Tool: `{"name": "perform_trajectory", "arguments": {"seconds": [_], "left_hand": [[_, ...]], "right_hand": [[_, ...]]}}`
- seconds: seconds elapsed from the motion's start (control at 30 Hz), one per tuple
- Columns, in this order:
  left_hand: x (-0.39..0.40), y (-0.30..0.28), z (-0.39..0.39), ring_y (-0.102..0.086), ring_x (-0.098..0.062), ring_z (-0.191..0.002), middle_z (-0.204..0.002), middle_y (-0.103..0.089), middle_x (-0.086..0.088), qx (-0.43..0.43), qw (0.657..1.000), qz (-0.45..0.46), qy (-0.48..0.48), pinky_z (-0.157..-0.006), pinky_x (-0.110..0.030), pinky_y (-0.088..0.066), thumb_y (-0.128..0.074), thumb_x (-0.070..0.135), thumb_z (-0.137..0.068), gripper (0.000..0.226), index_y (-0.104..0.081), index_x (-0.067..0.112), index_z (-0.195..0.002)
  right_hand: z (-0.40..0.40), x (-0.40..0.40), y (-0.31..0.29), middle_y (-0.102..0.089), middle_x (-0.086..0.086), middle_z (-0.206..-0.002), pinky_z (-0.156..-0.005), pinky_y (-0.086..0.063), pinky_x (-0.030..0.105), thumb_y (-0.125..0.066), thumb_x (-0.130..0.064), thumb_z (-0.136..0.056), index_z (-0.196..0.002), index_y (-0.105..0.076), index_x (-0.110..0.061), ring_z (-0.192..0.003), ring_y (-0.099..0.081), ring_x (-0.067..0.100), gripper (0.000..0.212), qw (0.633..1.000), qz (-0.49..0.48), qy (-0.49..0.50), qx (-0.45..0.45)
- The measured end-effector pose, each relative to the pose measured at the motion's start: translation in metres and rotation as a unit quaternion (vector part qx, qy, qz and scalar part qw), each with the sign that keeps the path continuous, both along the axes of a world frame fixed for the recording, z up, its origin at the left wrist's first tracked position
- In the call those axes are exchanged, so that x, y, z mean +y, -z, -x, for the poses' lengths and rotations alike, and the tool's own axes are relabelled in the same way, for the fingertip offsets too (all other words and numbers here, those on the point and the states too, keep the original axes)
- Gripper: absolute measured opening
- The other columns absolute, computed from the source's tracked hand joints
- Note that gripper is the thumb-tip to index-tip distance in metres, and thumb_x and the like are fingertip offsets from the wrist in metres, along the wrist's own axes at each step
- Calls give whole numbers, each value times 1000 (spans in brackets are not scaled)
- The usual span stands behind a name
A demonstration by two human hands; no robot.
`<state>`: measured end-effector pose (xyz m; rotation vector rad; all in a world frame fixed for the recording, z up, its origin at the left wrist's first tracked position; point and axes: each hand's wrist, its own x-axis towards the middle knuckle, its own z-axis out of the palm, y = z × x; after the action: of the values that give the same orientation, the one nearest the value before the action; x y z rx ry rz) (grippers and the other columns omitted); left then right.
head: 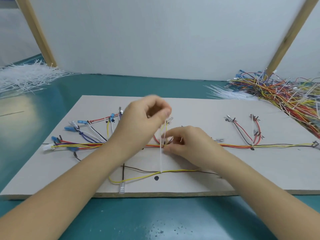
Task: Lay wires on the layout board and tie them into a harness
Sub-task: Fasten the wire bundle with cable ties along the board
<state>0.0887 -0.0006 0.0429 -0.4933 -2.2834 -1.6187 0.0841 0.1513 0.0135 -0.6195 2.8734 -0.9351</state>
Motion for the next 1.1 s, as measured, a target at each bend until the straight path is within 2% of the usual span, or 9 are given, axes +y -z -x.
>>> {"name": "perform_trajectory", "arguments": {"seconds": [0.07, 0.13, 0.23, 0.4, 0.53, 0.6, 0.77, 0.87, 1.1], "left_hand": [[2, -17, -7, -56, -6, -66, -69, -61, 17, 80, 995, -59, -24, -64, -25, -50, -55, 18, -84, 15, -59, 31, -78], [8, -27, -15, -57, -2, -66, -69, -61, 20, 119, 990, -77, -15, -63, -19, -49, -51, 18, -84, 17, -59, 33, -80], [28, -23, -18, -59, -8, -62, -64, -61, 13, 2, 997, 21, 68, -59, -24, -52, -53, 15, -85, 18, -61, 29, -76], [59, 8, 2, -58, -14, -90, -96, -59, 8, -141, 976, 163, 39, -75, -24, -45, -56, 19, -88, 19, -59, 22, -107], [74, 21, 10, -58, -11, -86, -92, -61, 8, -128, 980, 150, 35, -74, -21, -44, -63, 24, -86, 19, -63, 18, -104], [81, 25, 9, -59, -10, -77, -81, -61, 11, -116, 984, 129, 49, -68, -17, -43, -63, 20, -85, 9, -65, 18, -94], [89, 36, 8, -58, -14, -78, -80, -65, 1, -38, 994, 97, 41, -74, -26, -45, -62, 10, -83, 6, -67, 13, -82], [89, 43, 7, -51, -6, -74, -78, -63, 1, 7, 996, 73, 59, -71, -18, -39, -62, 8, -81, 6, -68, 7, -79], [89, 42, 5, -56, -8, -74, -73, -61, 8, -39, 996, 16, 75, -77, -28, -48, -63, 7, -81, 7, -69, 7, -79]], "right_hand": [[4, 20, -12, -56, -12, -69, -53, -37, 8, -66, -26, -85, -109, -63, -33, -50, -48, -2, 25, 996, 83, 17, -23], [9, 43, -19, -55, -12, -70, -54, -38, 7, -65, -26, -85, -99, -64, -34, -55, -50, -1, 16, 993, 55, 82, 58], [10, 64, -18, -53, -14, -79, -58, -33, 11, -64, -31, -84, -98, -66, -28, -65, -48, 0, 14, 985, -25, 134, 109], [3, 71, -3, -42, -10, -112, -70, -34, 4, -77, -31, -73, -130, -40, -25, -90, -44, 5, 68, 980, 65, 155, 110], [3, 75, 4, -57, -9, -84, -68, -35, 14, -71, -25, -80, -78, -60, -25, -87, -53, 14, 11, 993, -24, 103, 58], [2, 75, 7, -52, -10, -72, -61, -32, 17, -68, -21, -82, -62, -52, -28, -75, -50, 14, 27, 994, -32, 86, 67], [3, 77, 6, -59, -1, -76, -67, -38, 22, -70, -15, -78, -64, -64, -11, -74, -55, 13, 16, 994, -8, 85, 74], [4, 77, 10, -61, 6, -83, -71, -39, 32, -66, -14, -80, -68, -66, -5, -78, -56, 21, 15, 992, -22, 79, 91], [1, 78, 17, -58, -3, -83, -74, -43, 37, -62, -25, -85, -77, -65, -9, -86, -53, 22, 18, 990, -25, 80, 117]]}}
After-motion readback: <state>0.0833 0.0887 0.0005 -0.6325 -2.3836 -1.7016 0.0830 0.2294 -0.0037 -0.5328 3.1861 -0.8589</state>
